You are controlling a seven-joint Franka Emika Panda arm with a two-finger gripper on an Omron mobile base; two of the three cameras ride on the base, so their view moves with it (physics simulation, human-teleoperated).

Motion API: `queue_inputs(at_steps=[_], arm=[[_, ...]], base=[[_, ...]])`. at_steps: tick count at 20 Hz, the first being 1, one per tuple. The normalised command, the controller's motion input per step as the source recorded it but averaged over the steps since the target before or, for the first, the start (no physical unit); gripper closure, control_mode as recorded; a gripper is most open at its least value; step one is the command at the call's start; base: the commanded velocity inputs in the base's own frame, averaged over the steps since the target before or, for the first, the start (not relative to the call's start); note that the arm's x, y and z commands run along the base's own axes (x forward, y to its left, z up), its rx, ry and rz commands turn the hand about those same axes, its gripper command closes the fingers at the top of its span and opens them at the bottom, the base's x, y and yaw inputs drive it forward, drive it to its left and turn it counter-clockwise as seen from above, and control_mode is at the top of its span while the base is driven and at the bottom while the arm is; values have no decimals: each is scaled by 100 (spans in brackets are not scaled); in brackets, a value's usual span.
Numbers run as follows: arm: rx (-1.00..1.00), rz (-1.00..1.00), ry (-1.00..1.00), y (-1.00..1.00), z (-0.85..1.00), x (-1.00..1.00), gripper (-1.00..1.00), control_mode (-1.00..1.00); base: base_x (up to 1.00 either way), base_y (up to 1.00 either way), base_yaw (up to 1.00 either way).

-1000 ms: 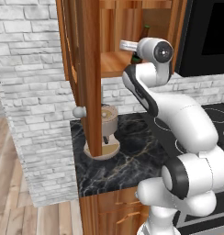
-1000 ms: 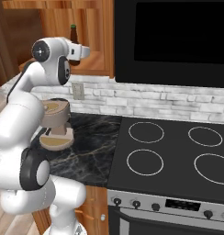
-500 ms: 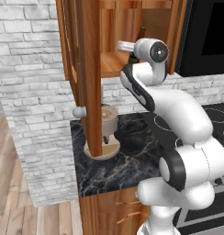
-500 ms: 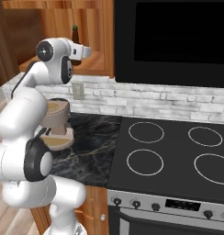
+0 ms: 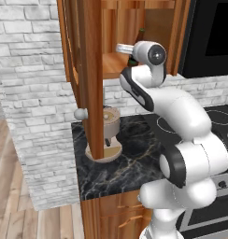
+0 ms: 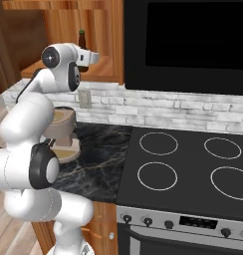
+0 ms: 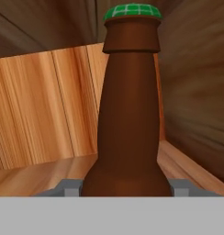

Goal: Pick the beer from the counter and place it in the open cabinet.

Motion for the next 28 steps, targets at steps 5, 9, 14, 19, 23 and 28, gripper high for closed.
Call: queue_inputs(at_steps=[5,9,14,19,23,28], arm=[[0,0,0,10,-13,23,100,-100],[0,0,0,9,-15,28,100,-100],[0,0,0,9,-17,24,100,-100],[0,0,0,12,-21,17,100,-100],[0,0,0,14,-12,9,100,-100],[0,0,4,10,-6,7,100,-100]], base=[[0,0,0],[0,0,0],[0,0,0],[0,0,0],[0,0,0],[0,0,0]])
